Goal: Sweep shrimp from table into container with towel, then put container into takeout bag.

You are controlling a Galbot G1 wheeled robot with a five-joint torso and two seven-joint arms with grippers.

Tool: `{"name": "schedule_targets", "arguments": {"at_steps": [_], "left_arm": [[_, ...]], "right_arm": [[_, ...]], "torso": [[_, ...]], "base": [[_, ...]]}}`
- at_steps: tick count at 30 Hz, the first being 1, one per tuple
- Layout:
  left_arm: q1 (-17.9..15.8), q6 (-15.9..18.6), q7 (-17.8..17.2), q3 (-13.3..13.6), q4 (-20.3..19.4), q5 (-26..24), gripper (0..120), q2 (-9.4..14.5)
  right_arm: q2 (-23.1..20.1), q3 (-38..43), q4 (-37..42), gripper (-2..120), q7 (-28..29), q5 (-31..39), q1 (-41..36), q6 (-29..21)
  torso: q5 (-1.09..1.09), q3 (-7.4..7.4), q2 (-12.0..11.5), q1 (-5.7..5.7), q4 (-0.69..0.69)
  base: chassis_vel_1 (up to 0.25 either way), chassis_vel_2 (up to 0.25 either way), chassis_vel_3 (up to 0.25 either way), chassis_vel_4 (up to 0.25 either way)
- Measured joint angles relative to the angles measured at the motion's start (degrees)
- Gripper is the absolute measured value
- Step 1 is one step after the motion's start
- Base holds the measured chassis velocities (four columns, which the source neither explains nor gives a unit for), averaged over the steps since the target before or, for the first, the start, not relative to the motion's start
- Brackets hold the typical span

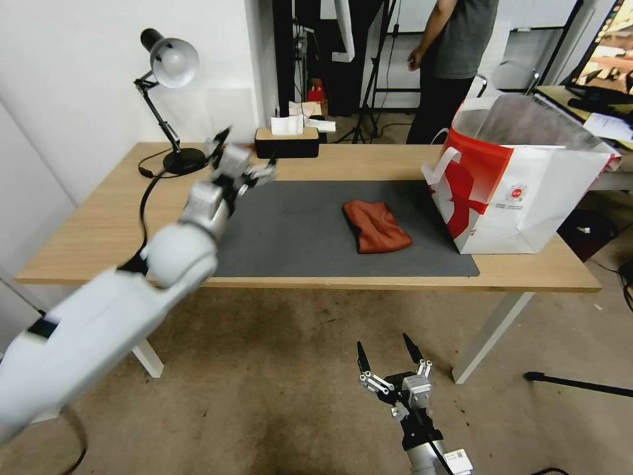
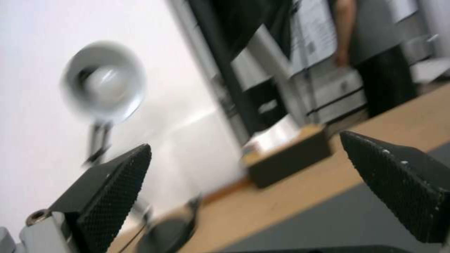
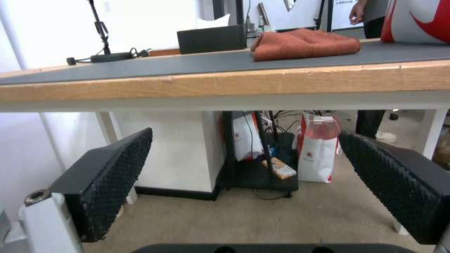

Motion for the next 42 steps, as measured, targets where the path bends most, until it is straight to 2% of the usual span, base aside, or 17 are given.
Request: {"name": "schedule_targets", "arguments": {"at_steps": [1,2,5,6,8,9,11,12,14,15,17,18,20,23,29,36,42], "left_arm": [[3.4,0.0,-0.4,-2.5,-1.1,1.2,100,0.0],[3.4,0.0,-0.4,-2.5,-1.1,1.2,100,0.0],[18.1,-0.5,-0.4,-12.7,-5.9,4.6,100,-1.6],[18.1,-0.5,-0.4,-12.7,-5.9,4.6,100,-1.6],[29.1,-4.2,1.7,-20.8,-7.4,8.8,100,-5.9],[29.1,-4.2,1.7,-20.8,-7.4,8.8,100,-5.9],[37.2,-8.3,4.5,-26.6,-6.7,12.2,100,-10.0],[37.2,-8.3,4.5,-26.6,-6.7,12.2,100,-10.0],[44.4,-12.2,6.2,-31.8,-6.2,14.8,100,-13.9],[44.4,-12.2,6.2,-31.8,-6.2,14.8,100,-13.9],[48.6,-15.9,8.0,-34.4,-5.0,16.2,100,-16.6],[48.6,-15.9,8.0,-34.4,-5.0,16.2,100,-16.6],[52.6,-18.5,8.9,-36.1,-3.8,16.9,100,-19.1],[54.8,-20.2,9.3,-36.8,-2.4,16.7,100,-20.4],[55.2,-22.0,9.7,-36.8,0.7,15.6,100,-21.7],[54.9,-22.4,11.5,-33.7,1.5,14.5,100,-23.9],[54.2,-24.0,14.0,-32.9,1.3,12.4,100,-24.0]], "right_arm": [[0.0,0.1,0.4,100,0.0,-0.1,-0.4,0.3],[0.0,0.1,0.4,100,0.0,-0.1,-0.4,0.3],[0.2,0.5,2.1,100,0.2,-1.3,-1.9,1.3],[0.2,0.5,2.1,100,0.2,-1.3,-1.9,1.3],[0.4,0.7,2.7,100,1.4,-2.2,-2.1,2.1],[0.4,0.7,2.7,100,1.4,-2.2,-2.1,2.1],[0.4,0.9,2.8,100,3.1,-2.7,-1.2,2.5],[0.4,0.9,2.8,100,3.1,-2.7,-1.2,2.5],[0.5,1.6,3.6,100,4.4,-2.8,-0.9,3.0],[0.5,1.6,3.6,100,4.4,-2.8,-0.9,3.0],[0.2,2.2,4.0,100,5.0,-2.8,-0.2,3.1],[0.2,2.2,4.0,100,5.0,-2.8,-0.2,3.1],[-0.2,2.8,4.6,100,5.5,-2.3,0.2,3.0],[-1.0,3.5,5.7,100,5.6,-0.8,0.5,1.8],[-3.2,5.2,6.5,100,4.5,2.2,1.6,-0.1],[-4.8,5.9,8.3,100,3.2,4.4,1.8,-2.2],[-5.4,6.6,8.5,100,3.0,6.2,2.2,-2.7]], "torso": [[-0.02,0.00,0.0,0.00,-0.01],[-0.02,0.00,0.0,0.00,-0.01],[-0.01,0.00,0.0,0.00,0.01],[-0.01,0.00,0.0,0.00,0.01],[0.03,-0.01,0.0,-0.02,0.00],[0.03,-0.01,0.0,-0.02,0.00],[-0.03,0.00,0.0,0.00,0.00],[-0.03,0.00,0.0,0.00,0.00],[0.01,0.00,0.0,0.00,0.03],[0.01,0.00,0.0,0.00,0.03],[0.01,-0.01,0.0,-0.01,0.01],[0.01,-0.01,0.0,-0.01,0.01],[-0.01,0.00,0.0,0.00,0.00],[0.03,0.00,0.0,0.00,0.00],[0.01,0.01,0.0,0.01,-0.01],[0.01,0.01,0.0,0.01,-0.01],[0.01,0.01,0.0,0.01,0.00]], "base": [[0.000,0.000,0.000,0.000],[0.000,0.000,0.000,0.000],[0.000,0.000,0.000,0.000],[0.000,0.000,0.000,0.000],[0.000,0.000,0.000,0.000],[0.000,0.000,0.000,0.000],[0.000,0.000,0.000,0.000],[0.000,0.000,0.000,0.000],[0.000,0.000,0.000,0.000],[0.000,0.000,0.000,0.000],[0.000,0.000,0.000,0.000],[0.000,0.000,0.000,0.000],[0.000,0.000,0.000,0.000],[0.000,0.000,0.000,0.000],[0.000,0.000,0.000,0.000],[0.000,0.000,0.000,0.000],[0.000,0.000,0.000,0.000]]}}
